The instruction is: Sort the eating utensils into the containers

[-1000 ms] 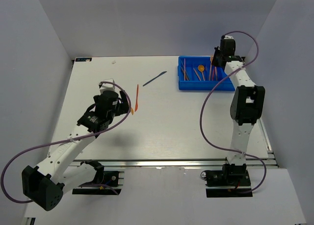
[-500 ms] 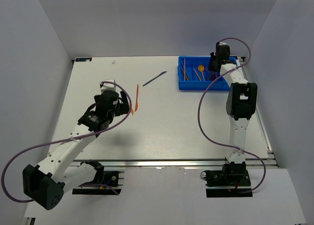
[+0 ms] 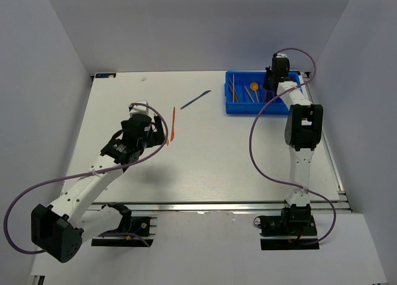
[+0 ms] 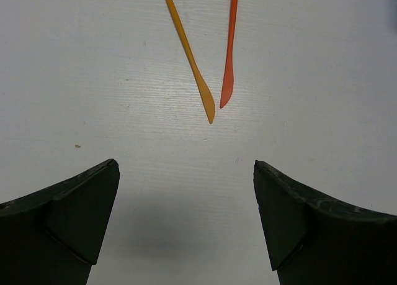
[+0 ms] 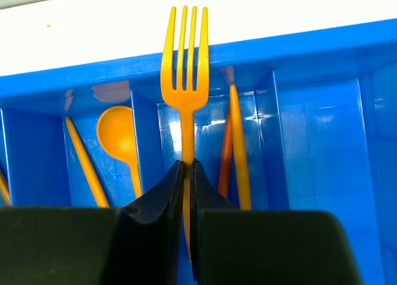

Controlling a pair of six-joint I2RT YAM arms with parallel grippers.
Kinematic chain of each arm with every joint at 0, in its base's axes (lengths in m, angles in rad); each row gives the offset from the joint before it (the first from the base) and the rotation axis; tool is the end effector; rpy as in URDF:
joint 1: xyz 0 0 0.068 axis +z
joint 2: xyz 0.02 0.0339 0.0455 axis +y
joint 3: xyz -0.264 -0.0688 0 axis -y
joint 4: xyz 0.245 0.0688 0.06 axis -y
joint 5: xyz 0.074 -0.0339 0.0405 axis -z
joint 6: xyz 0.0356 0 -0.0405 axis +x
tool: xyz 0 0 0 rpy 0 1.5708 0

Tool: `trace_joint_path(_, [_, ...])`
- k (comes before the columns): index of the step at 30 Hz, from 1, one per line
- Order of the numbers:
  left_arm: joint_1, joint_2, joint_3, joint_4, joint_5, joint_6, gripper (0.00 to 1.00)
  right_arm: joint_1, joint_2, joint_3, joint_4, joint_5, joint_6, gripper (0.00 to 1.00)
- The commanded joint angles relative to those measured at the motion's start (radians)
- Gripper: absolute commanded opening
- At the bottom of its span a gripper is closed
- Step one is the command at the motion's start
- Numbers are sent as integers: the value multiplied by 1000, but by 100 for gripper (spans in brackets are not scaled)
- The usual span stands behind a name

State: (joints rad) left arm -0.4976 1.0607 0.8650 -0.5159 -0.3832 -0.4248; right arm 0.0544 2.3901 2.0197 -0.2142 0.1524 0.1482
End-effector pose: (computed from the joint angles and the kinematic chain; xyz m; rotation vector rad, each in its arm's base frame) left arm 0.2033 -0.0953 0.2852 -0.1160 2.2192 -0.0668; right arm 0.5535 0.0247 0.2007 0.1886 2.1398 -0.0464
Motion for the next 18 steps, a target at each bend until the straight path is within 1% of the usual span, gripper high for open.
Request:
trace_joint_path(1, [7, -7, 3, 8, 17, 11, 98, -4, -35, 14, 45, 18, -7, 2])
trace_joint_path(2, [7, -7, 3, 8, 17, 11, 98, -4, -48, 8, 42, 16, -3, 0])
trace_joint_path(5, [7, -8, 2, 8, 21, 11, 98, -4, -114, -35, 52, 25, 14, 0])
trace_joint_path(7, [8, -11, 2, 8, 24, 11, 98, -5, -144, -27, 6, 42, 36, 0])
trace_joint_path(10, [8, -19, 0, 8, 24, 9, 98, -8, -157, -12, -63, 48, 53, 0])
trace_joint_path(14, [10, -27, -1, 8, 29, 8, 98, -18, -161, -30, -99, 30, 77, 0])
trace_joint_path(18, [10, -28, -3, 7, 33, 4, 98, -24, -132, 5, -160, 18, 80, 0])
